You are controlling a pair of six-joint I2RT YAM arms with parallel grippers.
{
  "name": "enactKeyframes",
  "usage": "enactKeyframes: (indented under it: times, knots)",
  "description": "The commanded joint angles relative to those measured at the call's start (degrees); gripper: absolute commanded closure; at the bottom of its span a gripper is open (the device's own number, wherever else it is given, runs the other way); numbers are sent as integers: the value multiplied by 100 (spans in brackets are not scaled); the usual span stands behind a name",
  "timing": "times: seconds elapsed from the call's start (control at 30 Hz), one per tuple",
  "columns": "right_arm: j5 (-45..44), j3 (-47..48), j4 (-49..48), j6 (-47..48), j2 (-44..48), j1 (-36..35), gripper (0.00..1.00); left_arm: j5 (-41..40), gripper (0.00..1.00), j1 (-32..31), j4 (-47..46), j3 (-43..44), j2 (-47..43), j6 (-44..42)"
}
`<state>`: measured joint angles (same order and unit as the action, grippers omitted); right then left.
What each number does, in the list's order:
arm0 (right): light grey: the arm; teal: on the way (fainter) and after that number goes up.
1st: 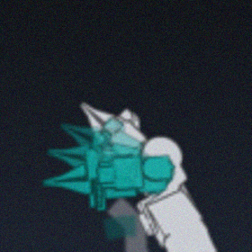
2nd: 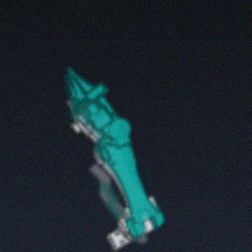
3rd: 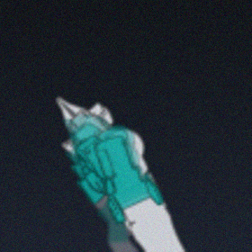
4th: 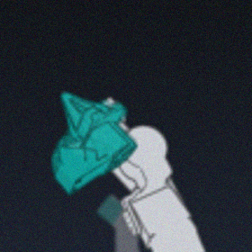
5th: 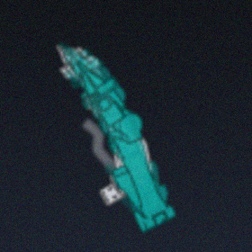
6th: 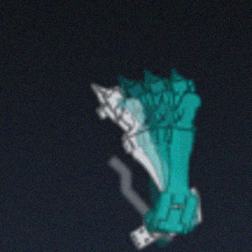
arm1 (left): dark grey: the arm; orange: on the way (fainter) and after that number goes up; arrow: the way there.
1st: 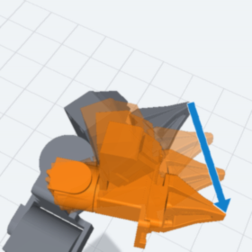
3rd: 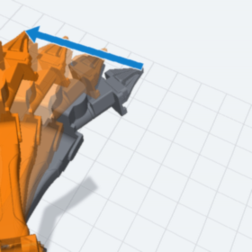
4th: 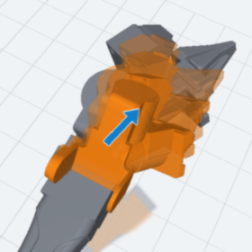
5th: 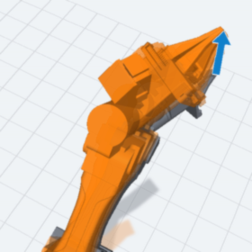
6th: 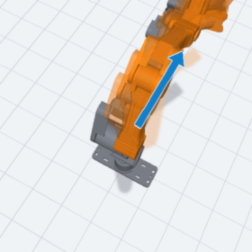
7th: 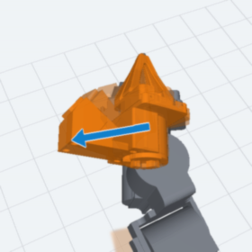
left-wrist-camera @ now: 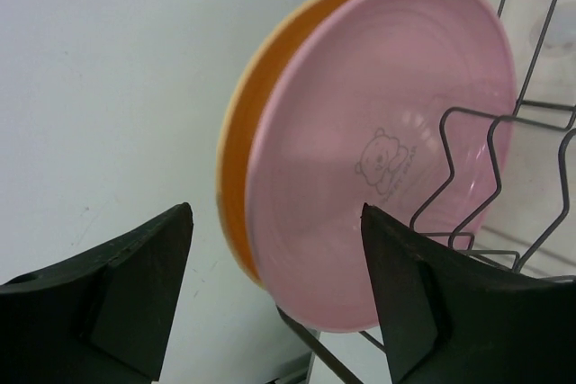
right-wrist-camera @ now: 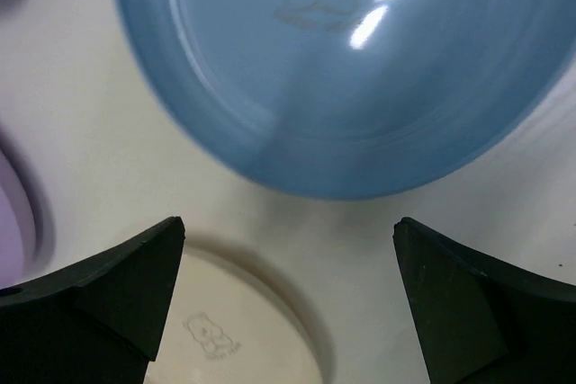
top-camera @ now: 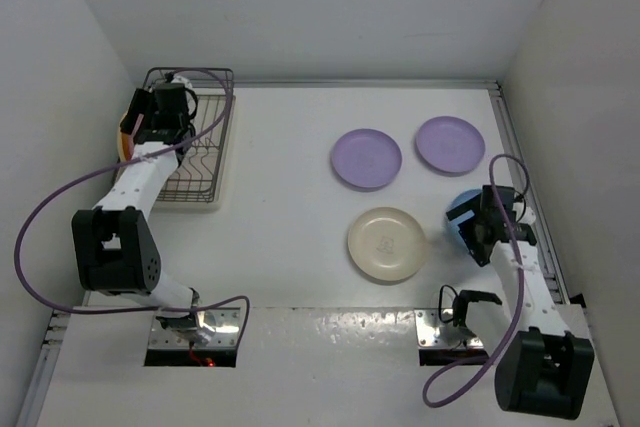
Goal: Load the plates into the dish rack
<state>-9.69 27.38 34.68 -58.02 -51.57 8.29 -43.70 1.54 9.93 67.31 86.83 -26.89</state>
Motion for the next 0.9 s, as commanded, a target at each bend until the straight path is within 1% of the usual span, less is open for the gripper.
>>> enactKeyframes:
  times: [0.0,0.03,0.07,0.17,0.23,0.27,0.37,0.5,0.53,0.6,0.63,0.67,0.7,0.73,0.77,0.8,0.83,0.87]
  knots:
    - [-498,-232,-312,-1061,103,356,1,213,19,30,307,405,-385,246]
    - [-533,-276,-321,-1376,86,601,1,291,18,30,403,475,-455,246]
    - [-516,-320,-391,-1457,68,673,1,362,18,30,404,476,-456,246]
    - [-586,-478,-452,-1861,-89,1033,1,625,15,30,816,809,-526,368]
    - [-621,-619,-567,-1871,-142,1208,1,827,14,30,1088,968,-526,369]
    - [-621,-733,-811,-1819,-204,1323,1,1011,14,30,1177,1099,-526,439]
    - [-700,-839,-1093,-1766,-370,1499,2,1258,14,-84,1502,1232,-526,579]
    - [-666,-988,-1384,-1739,-608,1675,11,1311,14,-303,1635,1302,-605,633]
    - [-622,-997,-1437,-1748,-782,1710,22,1312,14,-373,1774,1302,-658,694]
    - [-377,-1024,-1525,-1748,-933,1877,36,1565,14,-427,1932,1302,-710,755]
    - [-314,-1032,-1525,-1757,-986,1930,58,1723,14,-487,2238,1398,-711,756]
    - [-262,-1033,-1456,-1774,-1082,2078,72,1925,14,-549,2476,1477,-711,843]
    - [-157,-1024,-1385,-1757,-1092,2123,84,2397,14,-628,2731,1661,-711,896]
    - [-147,-1032,-1376,-1713,-1083,2167,100,2610,13,-724,2977,1741,-711,897]
    - [-182,-1041,-1332,-1678,-979,2168,100,2830,13,-917,3388,1803,-711,984]
    - [-208,-1050,-1314,-1504,-925,2168,100,3380,10,-1006,3575,1882,-711,984]
    - [-200,-1059,-1314,-1432,-855,2168,100,3717,9,-1155,3847,1882,-711,984]
    - [-208,-981,-1236,-1170,-550,2168,100,4442,9,-1217,3954,1882,-850,924]
